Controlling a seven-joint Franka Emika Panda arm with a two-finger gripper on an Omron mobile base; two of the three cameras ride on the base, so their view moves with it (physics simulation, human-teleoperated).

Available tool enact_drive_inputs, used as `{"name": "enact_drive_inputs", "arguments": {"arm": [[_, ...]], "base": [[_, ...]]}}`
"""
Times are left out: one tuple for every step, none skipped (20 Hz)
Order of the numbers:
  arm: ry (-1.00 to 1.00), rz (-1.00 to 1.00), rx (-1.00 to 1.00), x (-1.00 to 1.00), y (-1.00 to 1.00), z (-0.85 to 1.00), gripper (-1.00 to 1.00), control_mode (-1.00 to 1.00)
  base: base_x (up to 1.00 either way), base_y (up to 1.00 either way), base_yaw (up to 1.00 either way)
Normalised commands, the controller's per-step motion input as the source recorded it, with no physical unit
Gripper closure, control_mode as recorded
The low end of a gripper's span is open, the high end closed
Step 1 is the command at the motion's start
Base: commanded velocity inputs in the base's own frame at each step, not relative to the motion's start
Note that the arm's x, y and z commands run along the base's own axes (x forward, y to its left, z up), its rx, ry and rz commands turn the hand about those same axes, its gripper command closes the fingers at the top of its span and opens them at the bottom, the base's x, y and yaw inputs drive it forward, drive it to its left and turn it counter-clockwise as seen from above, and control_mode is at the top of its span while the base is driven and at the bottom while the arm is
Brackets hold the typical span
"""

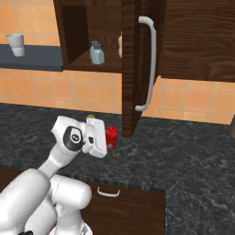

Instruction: Put the shaker and condiment bottle from the counter next to their counterparts in the cabinet.

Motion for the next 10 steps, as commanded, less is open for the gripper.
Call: {"name": "enact_drive_inputs", "arguments": {"arm": [[-0.16,0.17,0.0,-0.54,0.0,0.74,1.0,-1.0],[-0.23,0.13,0.0,-0.65,0.0,0.73,1.0,-1.0],[-0.2,0.12,0.0,-0.64,0.0,0.76,1.0,-1.0],[-0.21,0.03,0.0,-0.73,0.0,0.74,1.0,-1.0],[-0.18,0.0,0.0,-0.73,0.05,0.84,1.0,-1.0],[-0.16,0.03,0.0,-0.64,0.03,0.86,1.0,-1.0],[-0.18,0.02,0.0,-0.67,0.0,0.91,1.0,-1.0],[-0.17,0.03,0.0,-0.63,0.04,0.98,1.0,-1.0],[-0.14,0.02,0.0,-0.51,0.07,0.99,1.0,-1.0],[-0.11,0.0,0.0,-0.53,0.18,0.96,1.0,-1.0]], "base": [[0.0,0.0,0.0],[0.0,0.0,0.0],[0.0,0.0,0.0],[0.0,0.0,0.0],[0.0,0.0,0.0],[0.0,0.0,0.0],[0.0,0.0,0.0],[0.0,0.0,0.0],[0.0,0.0,0.0],[0.0,0.0,0.0]]}}
